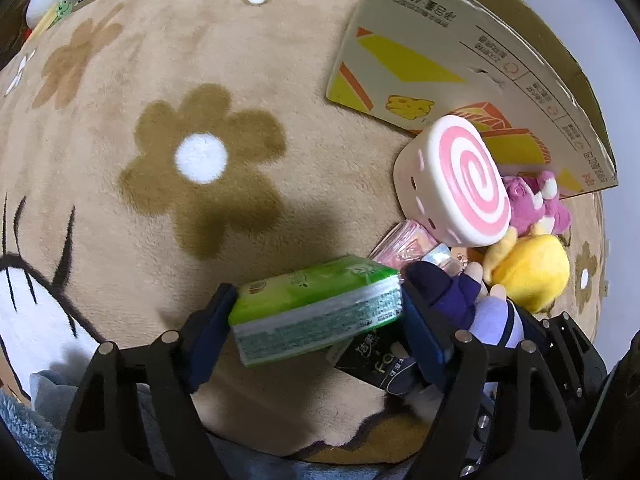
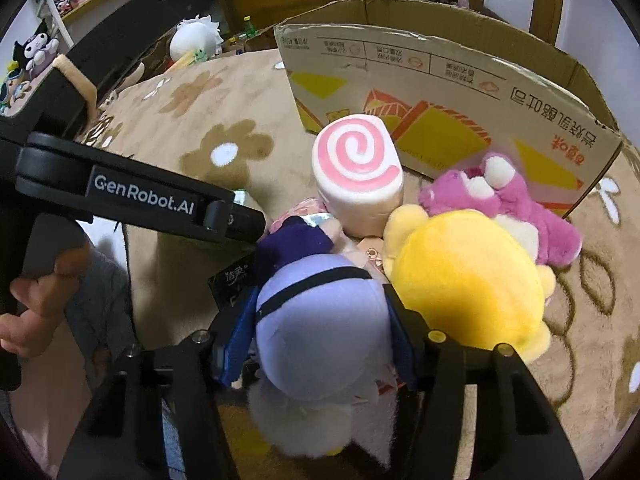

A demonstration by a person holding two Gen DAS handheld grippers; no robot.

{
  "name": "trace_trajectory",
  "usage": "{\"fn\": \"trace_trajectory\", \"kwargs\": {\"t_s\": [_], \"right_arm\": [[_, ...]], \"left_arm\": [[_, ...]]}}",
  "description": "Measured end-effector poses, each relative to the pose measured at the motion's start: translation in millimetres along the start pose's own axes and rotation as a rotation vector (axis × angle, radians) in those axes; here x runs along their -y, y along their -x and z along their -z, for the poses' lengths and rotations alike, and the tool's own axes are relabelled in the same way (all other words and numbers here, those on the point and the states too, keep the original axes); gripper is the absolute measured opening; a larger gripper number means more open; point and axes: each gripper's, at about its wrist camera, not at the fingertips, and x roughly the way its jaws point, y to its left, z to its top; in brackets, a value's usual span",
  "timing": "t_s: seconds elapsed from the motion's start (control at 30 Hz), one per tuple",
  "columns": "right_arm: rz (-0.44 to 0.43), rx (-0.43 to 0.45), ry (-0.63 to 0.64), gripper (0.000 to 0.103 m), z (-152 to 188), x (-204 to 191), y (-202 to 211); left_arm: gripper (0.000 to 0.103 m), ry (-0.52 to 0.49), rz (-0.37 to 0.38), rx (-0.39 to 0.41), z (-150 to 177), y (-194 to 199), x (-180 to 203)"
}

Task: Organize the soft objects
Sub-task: 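Grasp the green tissue pack with the left tool while the right tool grasps the white-haired doll, then lift the green tissue pack with the left tool while the right tool carries the doll over the box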

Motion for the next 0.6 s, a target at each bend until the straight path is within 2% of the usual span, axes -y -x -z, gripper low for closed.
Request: {"fn": "trace_trajectory", "kwargs": {"t_s": [0.17,0.2,0.37,0.6], "right_arm": [[-0.016,0.003,-0.031,0.062,0,5,4],[-0.013,0.007,-0.037,0.061,-1,5,5],[-0.011,0.04,-0.052,0.061,6,11,24],[0.02,0.133,-0.07,0.061,7,15,55]], "left_arm": [[0.078,-0.007,-0.004,0.018,3,5,2],[0.078,-0.011,-0.01,0.027,13,13,6],[0.078,-0.034,-0.061,0.11,16,33,10],[0.078,-0.067,-0.081,0.209,36,58,16]]}}
